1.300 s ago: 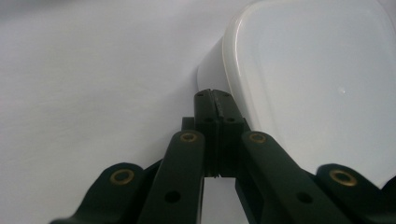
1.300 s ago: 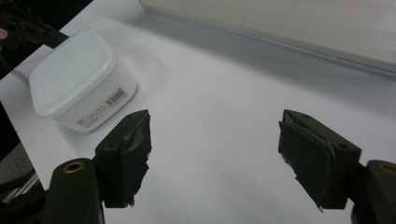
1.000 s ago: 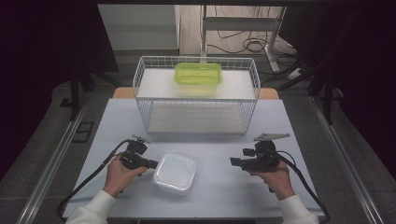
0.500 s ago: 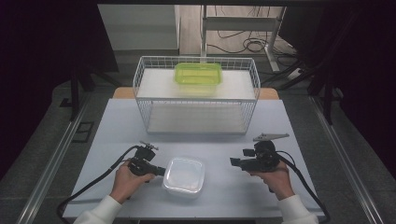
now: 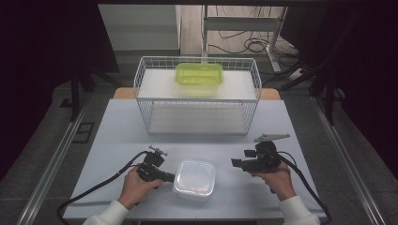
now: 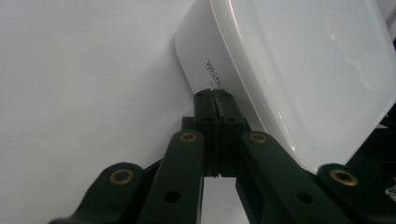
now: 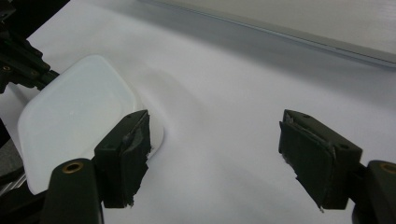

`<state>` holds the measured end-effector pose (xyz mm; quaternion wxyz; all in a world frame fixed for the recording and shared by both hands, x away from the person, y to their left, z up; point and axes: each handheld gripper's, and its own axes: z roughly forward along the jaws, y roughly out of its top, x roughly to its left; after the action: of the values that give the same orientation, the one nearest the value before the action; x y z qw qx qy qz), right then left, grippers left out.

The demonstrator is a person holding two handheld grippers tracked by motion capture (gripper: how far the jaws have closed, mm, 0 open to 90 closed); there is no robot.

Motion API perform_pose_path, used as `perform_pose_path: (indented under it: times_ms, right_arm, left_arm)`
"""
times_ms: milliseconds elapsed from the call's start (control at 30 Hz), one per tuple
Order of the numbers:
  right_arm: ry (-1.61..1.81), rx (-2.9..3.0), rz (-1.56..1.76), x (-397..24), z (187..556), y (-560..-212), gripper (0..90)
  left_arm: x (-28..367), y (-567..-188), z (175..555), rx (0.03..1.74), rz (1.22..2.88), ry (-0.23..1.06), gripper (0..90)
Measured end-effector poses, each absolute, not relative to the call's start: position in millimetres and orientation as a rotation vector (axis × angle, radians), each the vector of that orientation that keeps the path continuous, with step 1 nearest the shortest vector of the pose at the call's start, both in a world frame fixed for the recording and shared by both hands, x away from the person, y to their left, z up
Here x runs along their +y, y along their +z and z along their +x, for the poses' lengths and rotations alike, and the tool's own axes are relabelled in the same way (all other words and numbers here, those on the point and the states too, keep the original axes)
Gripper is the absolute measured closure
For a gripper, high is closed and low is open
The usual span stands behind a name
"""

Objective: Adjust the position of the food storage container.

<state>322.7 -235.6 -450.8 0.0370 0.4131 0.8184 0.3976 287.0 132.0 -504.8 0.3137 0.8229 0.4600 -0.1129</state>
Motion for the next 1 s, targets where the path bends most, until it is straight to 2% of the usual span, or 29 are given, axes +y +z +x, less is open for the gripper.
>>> perform_pose_path:
  times_ms: [233,333,500,700,833,1000]
  right_arm:
    - [1.183,2.46,1.318,-237,323,-451,22.3]
    - [1.186,2.429,1.336,-240,323,-450,21.3]
    - [1.205,2.405,1.345,-241,321,-448,20.6]
    - [1.25,2.409,1.354,-241,321,-446,20.6]
    - [1.274,2.409,1.352,-240,320,-444,20.6]
    - [1.269,2.43,1.332,-237,317,-444,19.6]
  left_arm:
    - [126,-508,284,1.203,2.168,-0.311,88.1]
    - [131,-505,285,1.215,2.142,-0.281,83.4]
    - [146,-494,286,1.271,2.054,-0.138,59.3]
    - [165,-476,283,1.276,1.93,-0.016,36.8]
    - [172,-475,281,1.277,1.903,-0.002,30.9]
    - [175,-479,279,1.265,1.906,-0.034,28.8]
